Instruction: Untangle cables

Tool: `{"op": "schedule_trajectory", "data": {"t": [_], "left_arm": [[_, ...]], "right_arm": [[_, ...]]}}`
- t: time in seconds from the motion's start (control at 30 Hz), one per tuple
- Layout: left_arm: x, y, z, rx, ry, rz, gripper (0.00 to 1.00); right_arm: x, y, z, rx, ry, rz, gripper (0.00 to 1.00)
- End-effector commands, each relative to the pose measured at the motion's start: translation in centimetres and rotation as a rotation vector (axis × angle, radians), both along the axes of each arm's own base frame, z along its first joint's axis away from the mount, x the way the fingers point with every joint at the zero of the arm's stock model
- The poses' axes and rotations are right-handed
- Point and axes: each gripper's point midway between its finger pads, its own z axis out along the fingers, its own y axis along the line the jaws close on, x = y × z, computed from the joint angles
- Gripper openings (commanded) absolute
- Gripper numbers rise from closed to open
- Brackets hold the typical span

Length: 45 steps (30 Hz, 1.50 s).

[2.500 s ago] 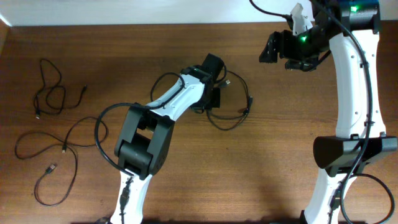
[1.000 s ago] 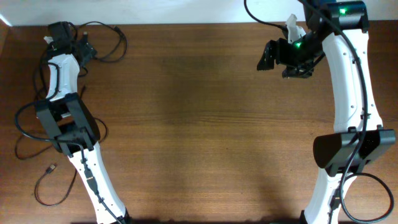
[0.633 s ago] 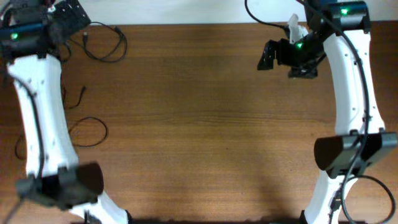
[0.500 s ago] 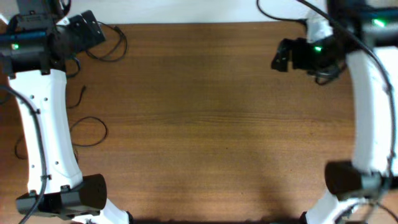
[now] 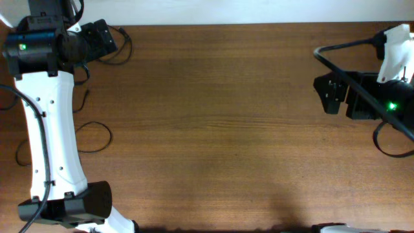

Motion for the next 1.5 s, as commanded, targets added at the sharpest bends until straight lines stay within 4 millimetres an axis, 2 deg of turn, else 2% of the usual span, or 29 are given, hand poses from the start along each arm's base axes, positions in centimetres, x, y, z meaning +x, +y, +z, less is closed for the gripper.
{"op": "schedule_trajectory", "data": {"t": [0.0, 0.07, 0.17, 0.2, 0.27, 0.37, 0.5, 0.63, 0.77, 0.9, 1.03, 1.1, 1.37, 1.47], "left_arm": [[0.0, -0.1, -0.3, 0.001, 0.011, -0.013, 0.99], [0.0, -0.1, -0.3, 0.001, 0.011, -0.013, 0.99], [0.1, -0.1, -0.3, 0.001, 0.01, -0.013, 0.99], [0.0, -0.1, -0.3, 0.001, 0.011, -0.013, 0.99], [0.0, -0.1, -0.3, 0.001, 0.011, -0.013, 0.99], [0.0, -0.1, -0.3, 0.001, 0.011, -0.013, 0.99], [0.0, -0.1, -0.3, 0.001, 0.011, -0.013, 0.99], [0.0, -0.1, -0.3, 0.001, 0.011, -0.013, 0.99], [0.0, -0.1, -0.3, 0.001, 0.011, -0.013, 0.99], [0.1, -0.1, -0.3, 0.001, 0.01, -0.013, 0.99], [0.0, -0.1, -0.3, 0.001, 0.011, -0.013, 0.99], [0.0, -0.1, -0.3, 0.001, 0.011, -0.013, 0.99], [0.0, -0.1, -0.3, 0.001, 0.011, -0.013, 0.99], [0.0, -0.1, -0.3, 0.001, 0.011, -0.013, 0.99]], "right_arm": [[0.1, -0.8, -0.2, -0.043, 0.001, -0.031, 0.99], [0.3, -1.0, -0.3, -0.051, 0.002, -0.039, 0.99], [0.7, -2.9, -0.2, -0.129, -0.02, -0.119, 0.99], [0.9, -3.3, 0.6, -0.143, -0.058, -0.141, 0.99], [1.3, -3.1, 3.1, -0.116, -0.182, -0.139, 0.99], [0.9, -2.8, 5.5, -0.088, -0.315, -0.137, 0.99], [0.8, -2.6, 5.3, -0.065, -0.421, -0.13, 0.99], [0.5, -2.7, 2.3, -0.055, -0.522, -0.139, 0.99], [0.0, -2.9, -2.3, -0.054, -0.682, -0.149, 0.99], [-1.1, -3.1, -8.2, -0.041, -0.784, -0.16, 0.99], [-2.5, -3.6, -15.9, -0.054, -0.76, -0.179, 0.99], [-3.0, -3.7, -18.9, -0.058, -0.75, -0.185, 0.99], [-2.8, -4.8, -25.2, -0.087, -0.739, -0.245, 0.99], [-2.6, -4.6, -26.6, -0.087, -0.714, -0.232, 0.99]]}}
